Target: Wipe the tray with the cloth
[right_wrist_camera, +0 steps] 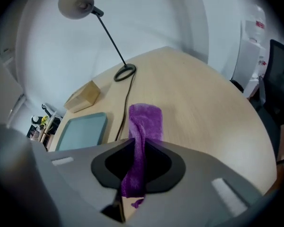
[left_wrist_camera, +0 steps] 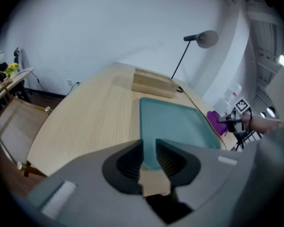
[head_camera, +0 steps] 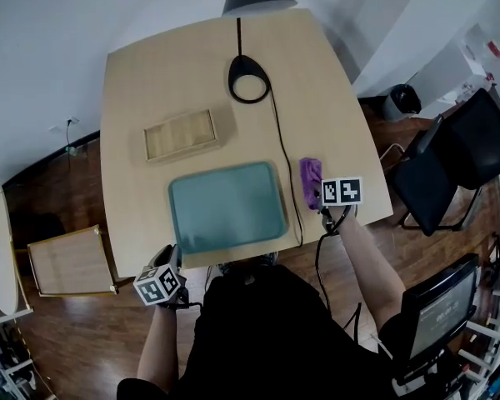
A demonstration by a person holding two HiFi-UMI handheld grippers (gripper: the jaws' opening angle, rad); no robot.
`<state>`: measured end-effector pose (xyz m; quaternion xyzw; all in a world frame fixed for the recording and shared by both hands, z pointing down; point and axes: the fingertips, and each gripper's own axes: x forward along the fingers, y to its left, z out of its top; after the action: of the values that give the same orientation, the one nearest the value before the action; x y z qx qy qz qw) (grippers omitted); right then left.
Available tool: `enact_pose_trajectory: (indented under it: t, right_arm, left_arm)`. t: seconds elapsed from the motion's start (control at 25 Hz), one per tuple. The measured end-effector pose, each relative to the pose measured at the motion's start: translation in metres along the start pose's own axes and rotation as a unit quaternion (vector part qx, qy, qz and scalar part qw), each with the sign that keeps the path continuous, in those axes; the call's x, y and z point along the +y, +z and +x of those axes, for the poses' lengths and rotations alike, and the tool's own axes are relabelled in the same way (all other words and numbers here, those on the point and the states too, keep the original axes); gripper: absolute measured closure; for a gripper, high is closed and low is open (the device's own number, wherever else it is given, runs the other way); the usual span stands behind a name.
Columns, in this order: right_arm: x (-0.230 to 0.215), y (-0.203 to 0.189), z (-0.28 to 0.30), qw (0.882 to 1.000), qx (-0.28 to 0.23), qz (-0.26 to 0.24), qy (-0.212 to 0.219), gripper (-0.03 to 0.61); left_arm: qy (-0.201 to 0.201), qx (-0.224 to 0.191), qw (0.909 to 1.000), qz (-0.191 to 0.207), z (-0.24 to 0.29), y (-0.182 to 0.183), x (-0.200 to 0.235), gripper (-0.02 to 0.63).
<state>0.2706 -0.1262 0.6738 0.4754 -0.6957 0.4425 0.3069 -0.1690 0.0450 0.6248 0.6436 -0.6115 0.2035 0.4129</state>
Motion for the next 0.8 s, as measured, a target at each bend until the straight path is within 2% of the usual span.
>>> enact_pose_trajectory:
  t: [0.2, 0.28, 0.36, 0.48, 0.52, 0.68, 0.8]
  right_arm:
    - [-0.007, 0.000, 0.005, 0.999, -0.030, -0.012, -0.015, 0.483]
    - [-0.006, 0.002, -0.012, 0.998, -0.064, 0.000, -0.025, 0.434]
    - [-0.008, 0.009, -0.046, 0.991, -0.124, 0.010, -0.056, 0.445]
    - [0.000, 0.016, -0.106, 0.973, -0.214, 0.018, -0.080, 0.518]
    - [0.009, 0.015, -0.123, 0.968, -0.238, 0.016, -0.071, 0.543]
    - [0.073, 0.005, -0.188, 0.948, -0.317, -0.022, -0.014, 0.555]
    - [0.128, -0.016, -0.234, 0.933, -0.358, -0.041, 0.018, 0.569]
  left_arm:
    - [0.019, -0.051, 0.9983, -0.022, -0.038, 0.006, -0.005, 0.506]
    - [0.015, -0.063, 0.9976, -0.022, -0.047, 0.006, -0.010, 0.506]
    - [0.009, -0.078, 0.9968, -0.015, -0.054, 0.011, -0.017, 0.508]
    - [-0.011, -0.111, 0.9937, 0.006, -0.063, 0.027, -0.030, 0.513]
    - [-0.020, -0.124, 0.9920, 0.016, -0.067, 0.033, -0.035, 0.515]
    - [-0.062, -0.172, 0.9814, 0.058, -0.096, 0.049, -0.057, 0.523]
    - [-0.095, -0.201, 0.9716, 0.081, -0.124, 0.042, -0.066, 0.529]
